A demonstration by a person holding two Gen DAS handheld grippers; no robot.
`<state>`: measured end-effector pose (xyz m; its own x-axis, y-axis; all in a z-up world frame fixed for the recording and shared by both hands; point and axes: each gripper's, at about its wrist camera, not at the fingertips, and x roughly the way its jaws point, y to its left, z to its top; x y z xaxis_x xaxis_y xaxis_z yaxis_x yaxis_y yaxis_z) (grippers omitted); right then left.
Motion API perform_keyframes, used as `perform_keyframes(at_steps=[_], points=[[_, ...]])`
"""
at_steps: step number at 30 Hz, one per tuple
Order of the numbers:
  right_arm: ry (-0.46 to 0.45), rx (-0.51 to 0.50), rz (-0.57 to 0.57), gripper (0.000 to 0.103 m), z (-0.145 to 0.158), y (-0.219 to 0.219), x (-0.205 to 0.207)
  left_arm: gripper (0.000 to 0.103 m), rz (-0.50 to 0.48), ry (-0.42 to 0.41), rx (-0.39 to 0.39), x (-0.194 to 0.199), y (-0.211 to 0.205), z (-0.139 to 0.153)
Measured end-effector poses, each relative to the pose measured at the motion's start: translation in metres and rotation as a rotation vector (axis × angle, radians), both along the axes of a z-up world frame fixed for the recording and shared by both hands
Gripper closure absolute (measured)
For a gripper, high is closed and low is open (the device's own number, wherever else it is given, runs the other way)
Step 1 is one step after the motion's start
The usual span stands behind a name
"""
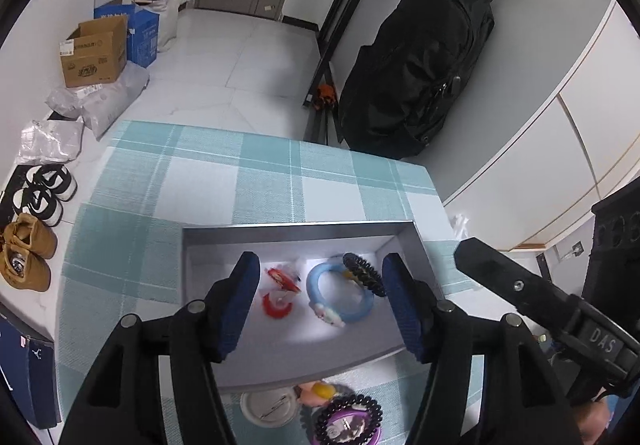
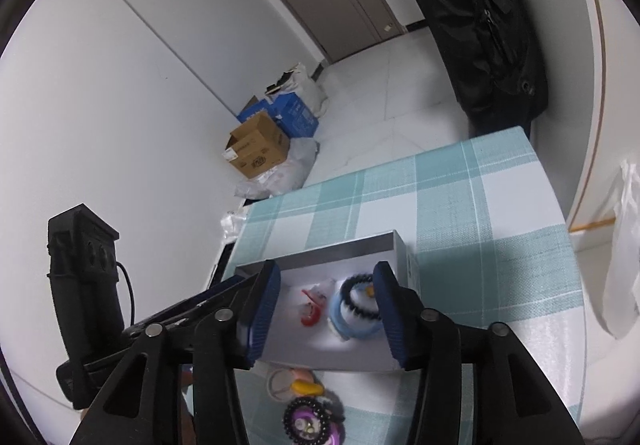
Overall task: Organize jewelry
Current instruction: 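Lower both held items into the silver box and open both tools, then withdraw both tools from the box toward the remaining jewelry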
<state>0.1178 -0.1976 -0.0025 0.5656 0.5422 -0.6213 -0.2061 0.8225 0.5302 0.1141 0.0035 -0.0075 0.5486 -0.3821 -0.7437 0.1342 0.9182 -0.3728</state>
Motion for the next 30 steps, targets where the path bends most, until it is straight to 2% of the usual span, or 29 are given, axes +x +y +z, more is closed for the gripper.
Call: perform_keyframes(at_steps=[17, 20, 23, 30], points=[[-0.092, -0.061, 0.031, 0.034, 0.014, 0.001, -0.028, 0.042, 0.031, -0.076, 0.094, -0.028, 0.011, 0.01], [-0.134, -0.102, 0.075, 0.029, 0.015, 0.009, -0.036, 0.032, 0.029, -0.082, 0.092, -0.034, 0.013, 0.009], [-0.173, -0.159, 0.121, 0.027, 0.015, 0.017, -0.045, 0.031, 0.026, -0.109, 0.112, -0.041, 0.015, 0.01], [-0.177, -0.187, 0.157, 0.019, 0.008, 0.021, -0.058, 0.03, 0.033, -0.098, 0.066, -0.064, 0.026, -0.002]])
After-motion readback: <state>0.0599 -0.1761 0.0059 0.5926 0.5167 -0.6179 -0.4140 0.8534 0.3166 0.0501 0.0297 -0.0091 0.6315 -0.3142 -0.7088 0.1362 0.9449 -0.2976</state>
